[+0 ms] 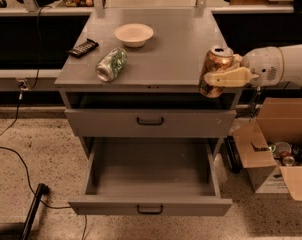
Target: Place orange can into middle drawer
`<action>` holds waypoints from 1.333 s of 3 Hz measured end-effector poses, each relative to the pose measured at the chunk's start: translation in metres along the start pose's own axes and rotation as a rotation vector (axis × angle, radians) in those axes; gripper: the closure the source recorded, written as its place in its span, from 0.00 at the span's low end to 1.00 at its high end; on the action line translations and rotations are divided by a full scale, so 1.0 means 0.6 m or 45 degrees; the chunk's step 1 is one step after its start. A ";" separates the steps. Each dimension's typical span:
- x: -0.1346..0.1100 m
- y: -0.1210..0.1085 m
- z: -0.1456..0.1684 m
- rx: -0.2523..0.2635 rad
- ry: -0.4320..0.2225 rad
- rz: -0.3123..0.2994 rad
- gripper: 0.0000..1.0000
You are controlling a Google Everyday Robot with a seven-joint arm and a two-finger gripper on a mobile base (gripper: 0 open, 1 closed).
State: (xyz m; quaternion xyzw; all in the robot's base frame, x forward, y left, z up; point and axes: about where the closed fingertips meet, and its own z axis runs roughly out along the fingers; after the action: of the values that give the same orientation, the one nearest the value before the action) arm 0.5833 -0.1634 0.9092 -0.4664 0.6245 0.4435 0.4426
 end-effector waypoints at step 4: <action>0.218 -0.006 0.000 0.117 0.154 -0.226 1.00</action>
Offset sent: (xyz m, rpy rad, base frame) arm 0.0028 -0.0301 -0.0924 -0.2876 -0.0412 -0.1565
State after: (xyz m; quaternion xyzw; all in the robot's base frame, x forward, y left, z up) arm 0.5642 -0.1887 0.7825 -0.5249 0.6260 0.3446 0.4624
